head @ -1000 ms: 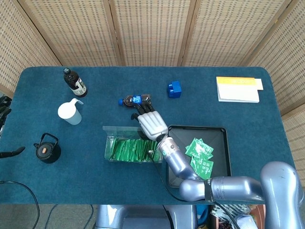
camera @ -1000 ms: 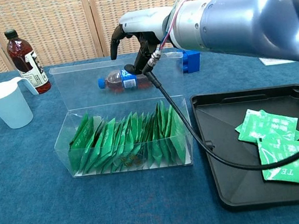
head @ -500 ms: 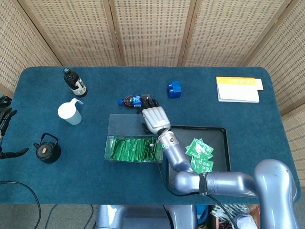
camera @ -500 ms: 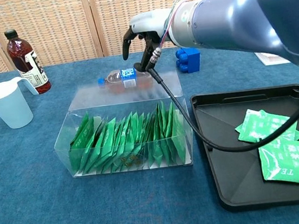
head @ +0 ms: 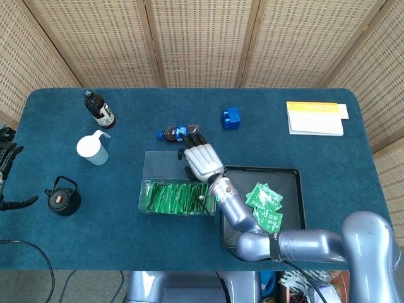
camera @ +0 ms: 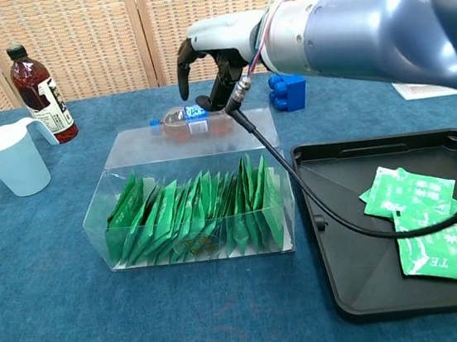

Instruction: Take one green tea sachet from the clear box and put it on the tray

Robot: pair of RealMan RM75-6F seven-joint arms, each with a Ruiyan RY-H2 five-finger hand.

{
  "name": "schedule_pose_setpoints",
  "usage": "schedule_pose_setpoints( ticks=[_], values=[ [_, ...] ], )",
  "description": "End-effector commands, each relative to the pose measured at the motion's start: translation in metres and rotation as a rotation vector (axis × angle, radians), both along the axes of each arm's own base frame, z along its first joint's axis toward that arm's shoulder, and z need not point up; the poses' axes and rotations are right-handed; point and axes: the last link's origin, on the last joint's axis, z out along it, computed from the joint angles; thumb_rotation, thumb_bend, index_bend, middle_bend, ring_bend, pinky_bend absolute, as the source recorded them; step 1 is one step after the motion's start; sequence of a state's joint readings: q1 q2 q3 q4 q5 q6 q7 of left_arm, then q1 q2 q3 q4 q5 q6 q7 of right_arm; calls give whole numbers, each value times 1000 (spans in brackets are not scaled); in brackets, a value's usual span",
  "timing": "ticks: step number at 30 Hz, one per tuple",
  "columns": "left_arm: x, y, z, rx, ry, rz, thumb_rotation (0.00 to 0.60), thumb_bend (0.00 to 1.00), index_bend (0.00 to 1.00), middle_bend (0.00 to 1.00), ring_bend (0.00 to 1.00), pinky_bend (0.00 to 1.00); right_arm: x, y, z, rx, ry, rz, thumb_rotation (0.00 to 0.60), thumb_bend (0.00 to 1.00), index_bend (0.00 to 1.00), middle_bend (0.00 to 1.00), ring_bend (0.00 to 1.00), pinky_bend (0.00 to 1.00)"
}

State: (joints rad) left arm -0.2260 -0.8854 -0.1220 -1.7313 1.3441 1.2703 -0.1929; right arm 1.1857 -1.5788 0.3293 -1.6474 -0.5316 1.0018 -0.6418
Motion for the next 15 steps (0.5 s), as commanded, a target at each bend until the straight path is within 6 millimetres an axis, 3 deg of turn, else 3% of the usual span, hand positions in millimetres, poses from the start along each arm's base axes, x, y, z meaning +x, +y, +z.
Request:
schedule_pose_setpoints(
  ticks=[1,9,15],
  values=[
    [1,0,-1,-3,4,-3,600,120,0,0,0,0,-13,28,-8,96,7,112,600,660,398,0,0,0],
    [1,1,-3,-9,10,-2,600,121,0,0,0,0,-19,47,-15,119,32,238,600,623,407,0,0,0],
    [2,0,-5,-14,15,-3,600,122,0,0,0,0,-29,50,-19,102,102,315,600,526,415,0,0,0]
  ],
)
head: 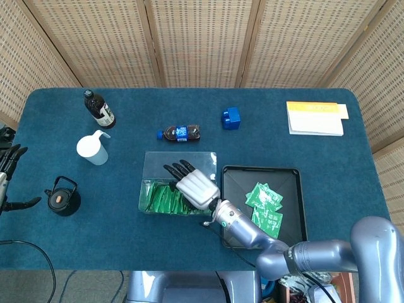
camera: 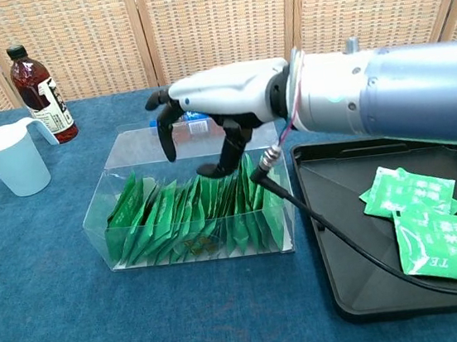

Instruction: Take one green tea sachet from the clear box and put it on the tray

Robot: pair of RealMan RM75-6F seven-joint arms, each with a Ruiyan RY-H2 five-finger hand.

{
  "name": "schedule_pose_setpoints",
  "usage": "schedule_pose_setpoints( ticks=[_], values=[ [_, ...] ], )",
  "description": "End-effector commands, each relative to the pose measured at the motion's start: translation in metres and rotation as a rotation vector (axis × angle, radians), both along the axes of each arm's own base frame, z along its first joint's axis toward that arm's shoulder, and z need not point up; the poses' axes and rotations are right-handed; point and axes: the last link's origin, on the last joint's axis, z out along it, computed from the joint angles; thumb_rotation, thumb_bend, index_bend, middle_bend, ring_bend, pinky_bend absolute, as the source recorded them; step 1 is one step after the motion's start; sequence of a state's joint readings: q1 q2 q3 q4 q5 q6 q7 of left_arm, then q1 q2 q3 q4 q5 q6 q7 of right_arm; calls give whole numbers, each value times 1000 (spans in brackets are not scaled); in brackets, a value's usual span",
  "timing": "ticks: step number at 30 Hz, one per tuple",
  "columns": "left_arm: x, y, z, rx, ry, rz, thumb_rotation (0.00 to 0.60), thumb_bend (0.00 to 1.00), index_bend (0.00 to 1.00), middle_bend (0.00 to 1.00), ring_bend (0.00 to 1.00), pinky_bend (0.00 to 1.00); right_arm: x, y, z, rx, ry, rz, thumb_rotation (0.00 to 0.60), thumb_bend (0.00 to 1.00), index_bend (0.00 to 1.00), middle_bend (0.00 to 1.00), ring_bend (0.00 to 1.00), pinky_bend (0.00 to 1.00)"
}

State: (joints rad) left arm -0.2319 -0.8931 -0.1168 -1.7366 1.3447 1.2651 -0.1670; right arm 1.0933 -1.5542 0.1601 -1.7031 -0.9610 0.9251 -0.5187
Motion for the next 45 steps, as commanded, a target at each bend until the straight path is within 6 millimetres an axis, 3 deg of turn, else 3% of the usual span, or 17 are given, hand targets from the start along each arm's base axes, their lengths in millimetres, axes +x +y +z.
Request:
schedule_pose_setpoints(
  ticks=[1,11,19,37,45],
  values=[
    [0,0,0,-1,1,0,600,122,0,0,0,0,-8,1,-2,-10,35,28,600,526,415,0,0,0],
    [0,1,-3,-7,8,1,600,121,0,0,0,0,-20,-3,8,-70,108,112,600,526,414,6,0,0],
    [2,0,-4,-10,14,-3,600,122,0,0,0,0,-30,-8,5,-90,143,140,600,526,415,17,0,0],
    [1,1,-6,-14,17,1,600,121,0,0,0,0,-34,7,-1,-21,120,146,600,523,429,20,0,0],
    [1,2,-6,-16,19,2,600,121,0,0,0,0,-37,6,-2,-28,124,146,600,468,429,20,0,0]
  ],
)
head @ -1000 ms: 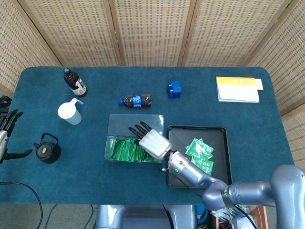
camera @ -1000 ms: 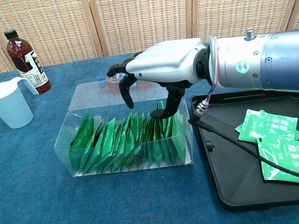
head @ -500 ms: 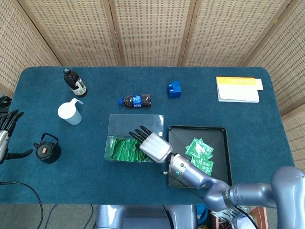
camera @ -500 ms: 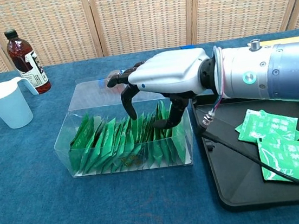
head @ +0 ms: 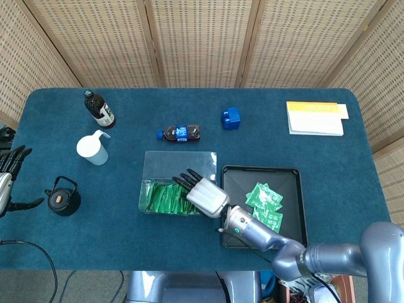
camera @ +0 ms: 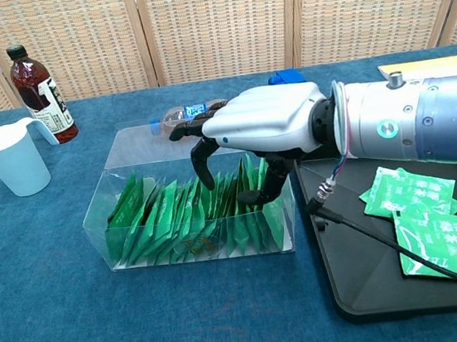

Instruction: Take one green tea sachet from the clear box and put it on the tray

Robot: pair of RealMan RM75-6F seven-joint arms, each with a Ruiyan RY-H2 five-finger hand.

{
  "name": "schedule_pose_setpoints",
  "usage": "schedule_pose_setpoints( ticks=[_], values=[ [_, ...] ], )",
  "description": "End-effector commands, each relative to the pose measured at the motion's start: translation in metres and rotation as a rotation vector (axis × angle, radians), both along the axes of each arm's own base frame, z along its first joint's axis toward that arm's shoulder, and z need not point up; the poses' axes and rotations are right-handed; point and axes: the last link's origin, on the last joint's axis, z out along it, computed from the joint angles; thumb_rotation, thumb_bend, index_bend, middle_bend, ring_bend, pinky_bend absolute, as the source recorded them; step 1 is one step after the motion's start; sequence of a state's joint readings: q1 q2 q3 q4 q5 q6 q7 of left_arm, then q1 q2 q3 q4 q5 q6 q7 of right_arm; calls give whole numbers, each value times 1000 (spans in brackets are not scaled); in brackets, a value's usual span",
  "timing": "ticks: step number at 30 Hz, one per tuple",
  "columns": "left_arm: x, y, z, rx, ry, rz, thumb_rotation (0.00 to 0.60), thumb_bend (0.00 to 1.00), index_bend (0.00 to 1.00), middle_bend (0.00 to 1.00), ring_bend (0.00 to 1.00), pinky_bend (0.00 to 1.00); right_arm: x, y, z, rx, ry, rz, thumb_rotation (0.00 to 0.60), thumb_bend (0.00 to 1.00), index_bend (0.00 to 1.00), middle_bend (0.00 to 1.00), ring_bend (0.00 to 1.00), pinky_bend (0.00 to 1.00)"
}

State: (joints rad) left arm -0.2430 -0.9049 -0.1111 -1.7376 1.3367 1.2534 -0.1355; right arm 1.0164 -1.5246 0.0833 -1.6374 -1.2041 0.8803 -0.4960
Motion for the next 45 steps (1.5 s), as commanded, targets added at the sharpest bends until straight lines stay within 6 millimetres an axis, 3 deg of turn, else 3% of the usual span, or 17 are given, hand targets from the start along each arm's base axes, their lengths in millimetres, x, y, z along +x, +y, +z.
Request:
schedule_pose_setpoints(
  ticks=[1,22,35,45],
  values=[
    [0,0,0,0,0,0,600,121,0,0,0,0,-1,0,-1,2,3,-1,600,468,429,20,0,0],
    [-1,1,0,-3,3,4,600,121,0,0,0,0,2,-8,-6,-4,8,-24,600,463,429,22,0,0],
    [-1,2,-2,-7,9,6,600,121,0,0,0,0,6,-5,-5,17,69,-30,600,245,429,29,0,0],
    [-1,2,-2,-10,7,2,600,121,0,0,0,0,18,-5,-2,-1,75,-14,600,192,429,30,0,0]
  ],
)
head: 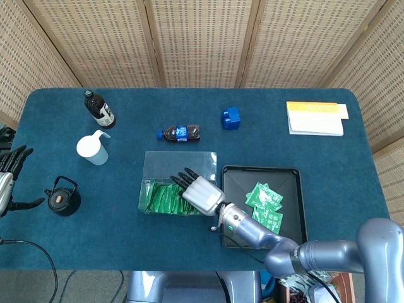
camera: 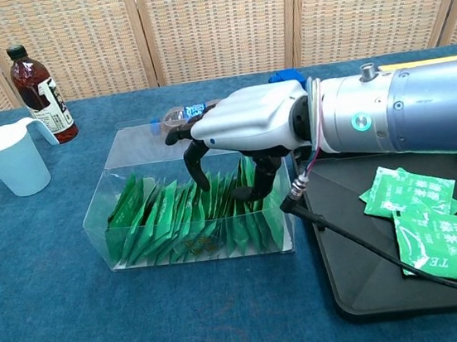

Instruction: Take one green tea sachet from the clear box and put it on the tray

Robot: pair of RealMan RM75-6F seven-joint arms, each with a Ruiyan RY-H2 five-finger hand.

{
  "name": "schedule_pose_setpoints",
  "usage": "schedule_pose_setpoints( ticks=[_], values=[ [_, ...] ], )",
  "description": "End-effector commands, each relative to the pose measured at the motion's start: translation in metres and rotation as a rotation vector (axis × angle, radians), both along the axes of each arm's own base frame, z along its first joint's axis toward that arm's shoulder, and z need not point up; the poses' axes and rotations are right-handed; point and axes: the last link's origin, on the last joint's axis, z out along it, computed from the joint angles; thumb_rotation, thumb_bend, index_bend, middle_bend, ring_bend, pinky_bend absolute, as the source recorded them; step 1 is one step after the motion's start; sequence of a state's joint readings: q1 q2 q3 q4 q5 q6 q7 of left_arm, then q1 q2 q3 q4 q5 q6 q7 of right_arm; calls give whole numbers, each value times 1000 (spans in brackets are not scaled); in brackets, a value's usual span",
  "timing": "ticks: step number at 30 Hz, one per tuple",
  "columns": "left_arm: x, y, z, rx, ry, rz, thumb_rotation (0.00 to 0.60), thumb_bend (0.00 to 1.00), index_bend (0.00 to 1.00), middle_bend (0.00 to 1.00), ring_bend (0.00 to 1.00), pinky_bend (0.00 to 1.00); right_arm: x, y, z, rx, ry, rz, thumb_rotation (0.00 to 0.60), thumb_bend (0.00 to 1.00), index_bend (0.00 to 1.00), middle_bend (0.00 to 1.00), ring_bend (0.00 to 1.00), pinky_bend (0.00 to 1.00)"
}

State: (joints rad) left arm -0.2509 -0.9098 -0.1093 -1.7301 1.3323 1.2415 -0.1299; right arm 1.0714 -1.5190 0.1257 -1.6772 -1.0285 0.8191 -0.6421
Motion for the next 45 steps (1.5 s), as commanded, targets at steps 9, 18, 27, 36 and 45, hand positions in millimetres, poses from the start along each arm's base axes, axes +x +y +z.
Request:
schedule_pose_setpoints(
  ticks=[9,18,27,36,45],
  values=[
    [0,0,1,-1,-3,-3,600,121,0,0,0,0,7,0,2,-9,45,7,600,160,429,30,0,0],
    [0,1,0,-2,-2,-1,600,120,0,0,0,0,16,1,5,-19,70,0,600,122,429,31,0,0],
    [0,0,0,-3,-4,-4,600,120,0,0,0,0,22,3,7,-27,77,8,600,123,429,32,0,0],
    [0,1,0,-4,-3,-3,600,121,0,0,0,0,24,1,9,-36,80,13,600,123,429,33,0,0],
    [0,1,0,-5,-1,-2,600,121,0,0,0,0,22,-1,12,-40,91,13,600,123,429,38,0,0]
  ],
)
